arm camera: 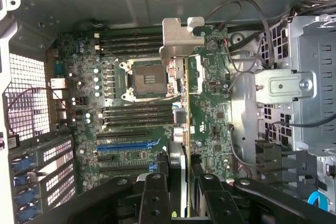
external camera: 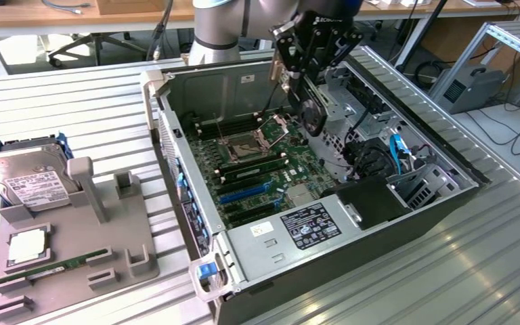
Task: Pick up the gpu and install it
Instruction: 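Pick up the gpu and move the gpu toward the slot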
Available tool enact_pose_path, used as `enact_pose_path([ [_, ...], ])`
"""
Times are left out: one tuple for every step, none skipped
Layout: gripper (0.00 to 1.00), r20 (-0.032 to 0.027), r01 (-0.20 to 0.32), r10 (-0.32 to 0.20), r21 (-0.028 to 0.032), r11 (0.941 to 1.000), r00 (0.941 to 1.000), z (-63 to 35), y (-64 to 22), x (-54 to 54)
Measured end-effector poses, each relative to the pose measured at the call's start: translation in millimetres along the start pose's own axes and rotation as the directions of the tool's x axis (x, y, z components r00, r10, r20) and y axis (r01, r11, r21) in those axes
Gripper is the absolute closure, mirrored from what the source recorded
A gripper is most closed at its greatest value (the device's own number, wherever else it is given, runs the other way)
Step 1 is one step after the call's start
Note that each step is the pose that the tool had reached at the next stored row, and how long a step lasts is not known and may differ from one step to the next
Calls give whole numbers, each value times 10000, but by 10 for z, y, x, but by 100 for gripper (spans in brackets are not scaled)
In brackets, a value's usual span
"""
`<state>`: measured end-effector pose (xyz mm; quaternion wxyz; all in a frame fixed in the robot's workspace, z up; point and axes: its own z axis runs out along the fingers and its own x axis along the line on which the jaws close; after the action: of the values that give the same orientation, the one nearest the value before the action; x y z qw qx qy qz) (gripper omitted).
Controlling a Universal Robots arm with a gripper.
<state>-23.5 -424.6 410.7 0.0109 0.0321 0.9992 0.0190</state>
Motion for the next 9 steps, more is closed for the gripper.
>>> enact_pose_path([
  [73,0,0,0,1,10000,10000,4,7,0],
  [73,0,0,0,1,10000,10000,5,8,0],
  [73,0,0,0,0,10000,10000,6,10,1],
  [73,0,0,0,-1,10000,10000,7,11,1],
  [73,0,0,0,0,10000,10000,7,13,1],
  [73,0,1,-1,-1,10000,10000,11,18,1],
  [73,0,-1,1,0,10000,10000,17,21,5],
  [73,0,0,0,0,10000,10000,18,21,6],
  [73,0,0,0,1,10000,10000,18,21,8],
])
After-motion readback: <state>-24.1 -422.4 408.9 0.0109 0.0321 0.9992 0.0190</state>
